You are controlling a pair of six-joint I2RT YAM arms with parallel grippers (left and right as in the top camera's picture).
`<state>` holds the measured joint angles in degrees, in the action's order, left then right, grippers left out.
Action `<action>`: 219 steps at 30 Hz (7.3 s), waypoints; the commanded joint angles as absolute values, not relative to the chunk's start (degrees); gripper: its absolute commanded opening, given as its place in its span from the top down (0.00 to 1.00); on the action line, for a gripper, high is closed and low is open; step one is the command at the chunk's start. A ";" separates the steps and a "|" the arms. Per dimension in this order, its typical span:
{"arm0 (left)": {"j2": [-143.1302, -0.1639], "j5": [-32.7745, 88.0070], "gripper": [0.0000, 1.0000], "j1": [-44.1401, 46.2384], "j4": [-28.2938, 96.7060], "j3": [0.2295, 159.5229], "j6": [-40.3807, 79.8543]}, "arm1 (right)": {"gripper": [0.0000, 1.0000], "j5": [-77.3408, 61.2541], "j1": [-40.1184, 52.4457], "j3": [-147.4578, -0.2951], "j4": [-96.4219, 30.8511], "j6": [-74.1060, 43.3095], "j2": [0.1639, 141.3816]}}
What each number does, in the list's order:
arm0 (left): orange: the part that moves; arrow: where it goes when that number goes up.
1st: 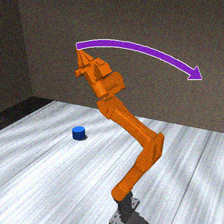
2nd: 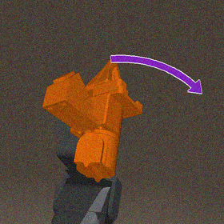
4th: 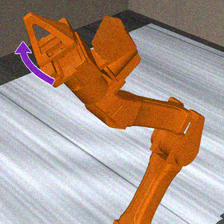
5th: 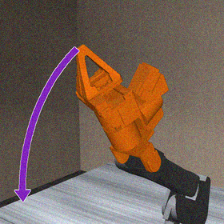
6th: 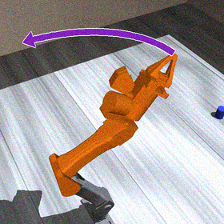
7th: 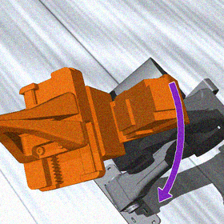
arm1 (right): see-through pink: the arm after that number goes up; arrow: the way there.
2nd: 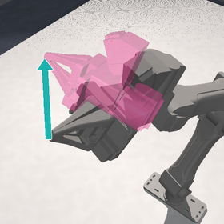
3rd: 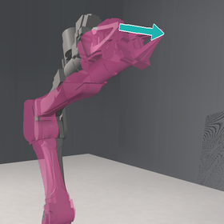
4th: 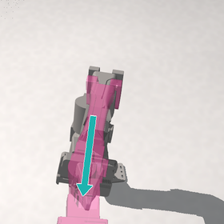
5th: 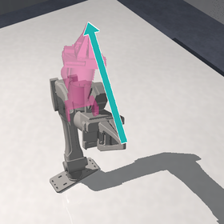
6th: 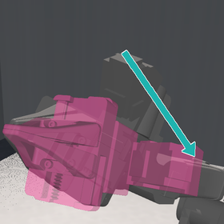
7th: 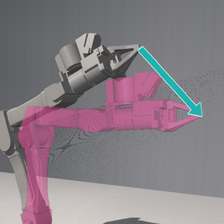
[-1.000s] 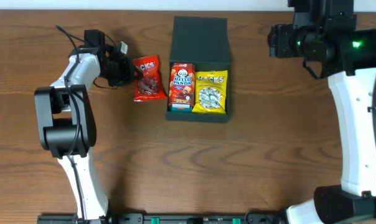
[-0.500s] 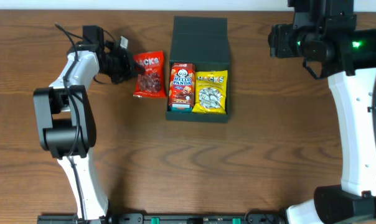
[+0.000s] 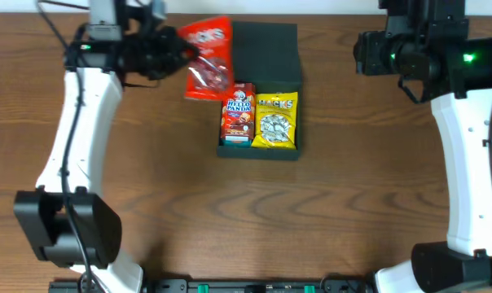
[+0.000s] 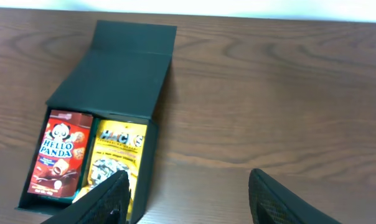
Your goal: Pack container
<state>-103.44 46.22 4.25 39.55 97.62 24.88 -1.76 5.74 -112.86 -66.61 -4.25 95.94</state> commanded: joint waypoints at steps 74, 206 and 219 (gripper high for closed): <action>-87.99 19.94 0.05 1.93 51.16 99.92 33.06 | 0.98 -21.58 12.23 -94.02 -54.33 -3.55 99.00; -134.26 24.86 0.94 7.07 10.48 99.53 60.05 | 0.98 -38.02 2.46 -97.45 -20.56 -28.27 134.19; -134.26 25.12 0.94 5.91 10.70 99.53 60.29 | 0.98 -41.41 2.66 -97.45 -19.86 -31.31 137.19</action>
